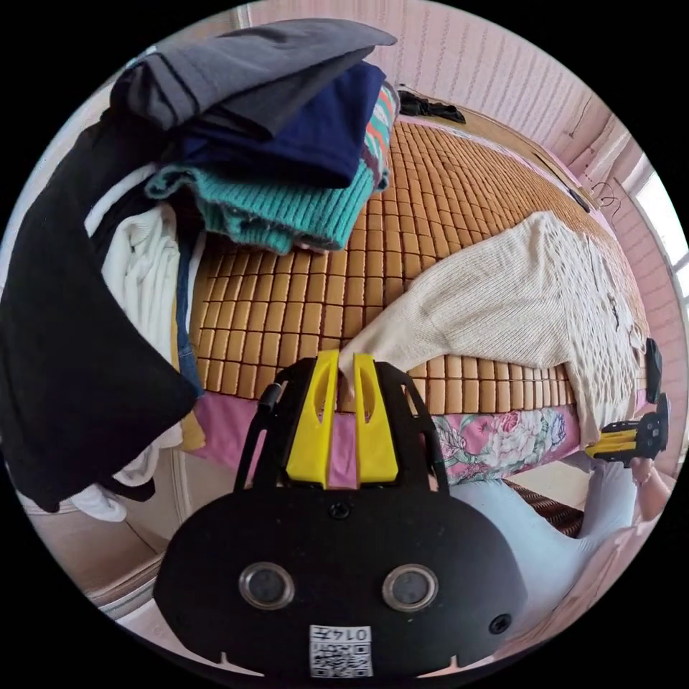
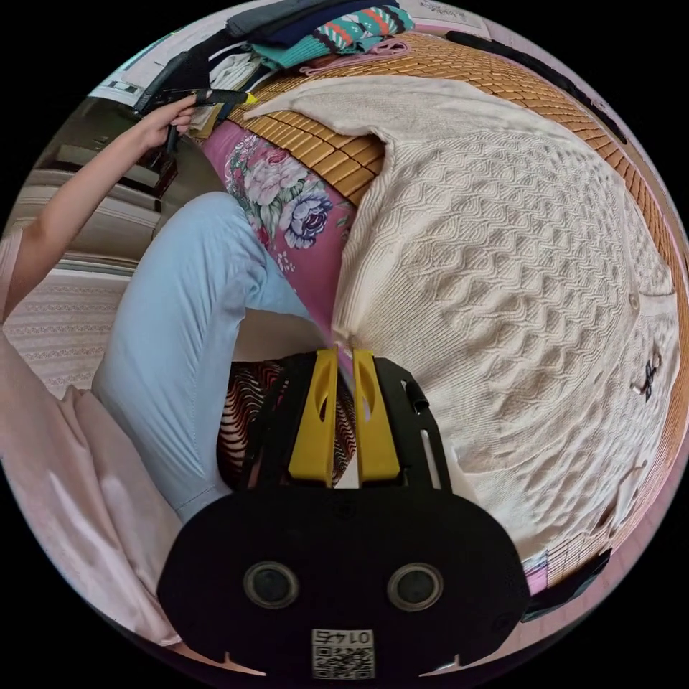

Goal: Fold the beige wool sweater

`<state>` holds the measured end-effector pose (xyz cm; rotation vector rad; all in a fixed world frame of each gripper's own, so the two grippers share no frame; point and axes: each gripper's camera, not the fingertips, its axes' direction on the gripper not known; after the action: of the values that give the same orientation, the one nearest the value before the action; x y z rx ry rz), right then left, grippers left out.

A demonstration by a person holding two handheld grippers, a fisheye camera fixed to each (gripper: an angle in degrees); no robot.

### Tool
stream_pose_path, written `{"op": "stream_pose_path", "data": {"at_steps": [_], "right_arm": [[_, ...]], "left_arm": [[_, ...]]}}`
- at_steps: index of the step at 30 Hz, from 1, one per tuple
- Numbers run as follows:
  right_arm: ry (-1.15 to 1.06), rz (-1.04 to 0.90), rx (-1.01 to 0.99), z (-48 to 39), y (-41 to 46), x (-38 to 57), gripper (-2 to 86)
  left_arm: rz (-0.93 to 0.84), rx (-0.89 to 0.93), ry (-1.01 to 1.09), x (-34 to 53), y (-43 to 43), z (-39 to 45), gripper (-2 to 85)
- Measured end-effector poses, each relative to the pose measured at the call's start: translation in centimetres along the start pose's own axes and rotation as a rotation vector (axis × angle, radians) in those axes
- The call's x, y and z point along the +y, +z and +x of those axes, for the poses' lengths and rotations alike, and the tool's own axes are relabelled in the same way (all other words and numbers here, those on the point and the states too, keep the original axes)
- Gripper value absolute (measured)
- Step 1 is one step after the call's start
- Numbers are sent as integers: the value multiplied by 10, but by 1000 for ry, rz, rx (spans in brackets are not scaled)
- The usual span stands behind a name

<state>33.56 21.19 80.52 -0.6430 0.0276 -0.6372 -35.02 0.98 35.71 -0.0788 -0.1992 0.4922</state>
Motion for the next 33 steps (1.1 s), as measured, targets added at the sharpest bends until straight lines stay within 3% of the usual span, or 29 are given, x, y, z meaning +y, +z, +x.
{"op": "stream_pose_path", "data": {"at_steps": [2,7,10,13,18,23,27,30,33], "right_arm": [[1,15,-19,-2,2,8,42],[163,202,-68,17,-20,49,44],[360,348,-23,49,-43,88,47],[566,450,60,86,-63,134,58],[726,485,246,124,-86,183,92],[802,494,309,159,-87,191,112],[907,441,278,190,-52,181,81],[939,522,258,186,-55,194,27],[828,559,220,172,-73,218,18]], "left_arm": [[50,-41,0,13,-19,-2,43],[140,73,173,43,-60,39,38],[151,144,323,50,-64,99,36],[171,345,423,50,-50,167,35],[134,499,571,42,-2,290,39],[-9,403,665,51,43,366,41],[33,434,602,56,50,370,38],[38,428,629,55,52,375,38],[24,432,628,52,56,380,38]]}}
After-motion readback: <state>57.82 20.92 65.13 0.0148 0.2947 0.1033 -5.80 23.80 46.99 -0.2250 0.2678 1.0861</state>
